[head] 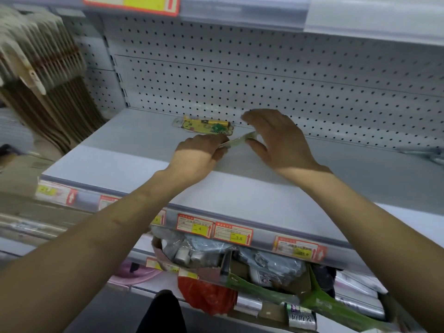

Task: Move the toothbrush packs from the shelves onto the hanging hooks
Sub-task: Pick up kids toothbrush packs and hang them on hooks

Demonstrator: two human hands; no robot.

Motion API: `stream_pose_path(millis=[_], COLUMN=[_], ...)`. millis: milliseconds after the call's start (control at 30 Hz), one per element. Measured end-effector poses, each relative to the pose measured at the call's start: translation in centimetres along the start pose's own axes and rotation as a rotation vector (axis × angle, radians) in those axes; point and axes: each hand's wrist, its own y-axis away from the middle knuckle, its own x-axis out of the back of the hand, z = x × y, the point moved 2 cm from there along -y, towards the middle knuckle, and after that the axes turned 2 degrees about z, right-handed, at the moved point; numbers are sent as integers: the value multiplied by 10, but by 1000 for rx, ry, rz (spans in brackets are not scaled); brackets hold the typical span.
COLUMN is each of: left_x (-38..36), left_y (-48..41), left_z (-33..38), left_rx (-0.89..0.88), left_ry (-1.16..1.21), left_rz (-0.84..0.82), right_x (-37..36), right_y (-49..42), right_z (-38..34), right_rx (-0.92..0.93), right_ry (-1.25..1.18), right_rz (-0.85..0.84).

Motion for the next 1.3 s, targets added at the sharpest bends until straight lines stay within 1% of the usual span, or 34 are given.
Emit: stream_pose_path(millis=[100, 167, 233, 333, 433, 500, 600, 767, 833, 900, 933, 1000, 1067, 1100, 1133, 1300], left_x=[7, 12, 17, 18, 21, 21, 23, 27, 29, 29, 30, 31, 34, 36, 38, 46], left_y=[6, 12, 17, 24, 29, 30, 31, 24, 22, 21, 21, 22, 23, 24, 25, 29], left_z=[-30, -51, -64, -78, -88, -92, -93, -79, -75, -75, -72, -69, -65, -65, -65, -69], left_rx=[89, 151, 193, 189, 170, 177, 175, 165, 170, 193, 208, 233, 238, 240, 247, 276], left_ry=[95, 150, 190, 221, 202, 193, 187, 187, 192, 206, 221, 261, 278, 286, 295, 301], left_rz=[47, 102, 128, 146, 154, 164, 168, 154, 152, 158, 156, 169, 179, 186, 191, 189], right_x=[-19, -45, -70, -106, -128, -128, -113, -78, -71, -68, -68, -73, -80, -83, -85, -82], right_y=[-8, -13, -18, -31, -45, -49, -47, -20, -14, -16, -17, -23, -27, -28, -29, -32], right_z=[5, 6, 3, -4, -6, -4, -4, 0, 5, 9, 10, 10, 9, 7, 5, -1], right_rx=[-220, -309, -346, -398, -418, -388, -339, -291, -302, -359, -410, -505, -531, -530, -534, -588], right_ry=[-65, -87, -107, -162, -186, -151, -110, -95, -79, -136, -173, -200, -157, -136, -132, -206], right_rz=[-41, -108, -218, -402, -516, -523, -483, -484, -431, -390, -413, -545, -689, -729, -738, -678])
